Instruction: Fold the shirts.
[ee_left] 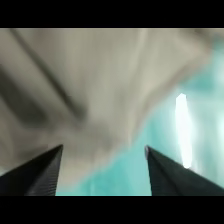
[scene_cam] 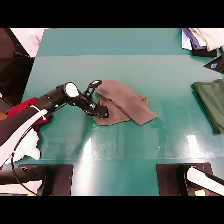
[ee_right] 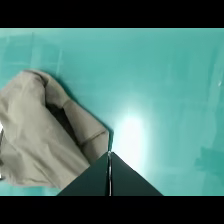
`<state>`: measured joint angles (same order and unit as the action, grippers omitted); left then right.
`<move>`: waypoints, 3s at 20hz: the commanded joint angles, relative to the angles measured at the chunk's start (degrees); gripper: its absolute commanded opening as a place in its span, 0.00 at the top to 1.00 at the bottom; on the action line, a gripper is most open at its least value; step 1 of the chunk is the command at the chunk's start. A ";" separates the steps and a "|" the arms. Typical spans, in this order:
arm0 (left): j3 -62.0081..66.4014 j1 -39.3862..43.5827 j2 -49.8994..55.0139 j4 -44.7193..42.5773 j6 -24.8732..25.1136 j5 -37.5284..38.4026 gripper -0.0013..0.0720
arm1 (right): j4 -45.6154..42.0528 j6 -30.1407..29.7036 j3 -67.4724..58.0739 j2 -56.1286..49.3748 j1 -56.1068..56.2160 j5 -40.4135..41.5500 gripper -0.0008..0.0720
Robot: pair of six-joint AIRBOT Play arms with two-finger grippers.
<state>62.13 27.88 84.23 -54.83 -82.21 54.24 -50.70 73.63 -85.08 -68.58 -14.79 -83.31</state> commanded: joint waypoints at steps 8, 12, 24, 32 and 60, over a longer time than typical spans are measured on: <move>0.42 1.33 1.53 -1.16 -4.63 -8.13 0.94 | 0.15 0.00 12.35 2.01 1.46 -1.14 0.96; 6.40 -0.42 -3.28 -3.23 0.46 -1.42 0.94 | 0.07 0.07 27.10 4.74 9.79 0.48 0.19; 7.93 -0.42 -5.11 -3.65 2.27 3.32 0.94 | 10.82 6.47 44.41 -8.94 36.09 26.99 0.20; 7.96 -0.44 -5.42 -3.69 2.21 4.70 0.94 | 13.97 4.13 44.41 -8.55 38.12 35.71 0.96; 56.15 -16.68 -32.98 -7.69 1.62 35.41 0.94 | 3.39 14.05 -16.00 17.35 -10.21 -13.92 0.96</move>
<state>120.09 11.25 52.40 -58.61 -80.27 89.14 -46.22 83.96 -98.54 -47.59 -24.23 -90.04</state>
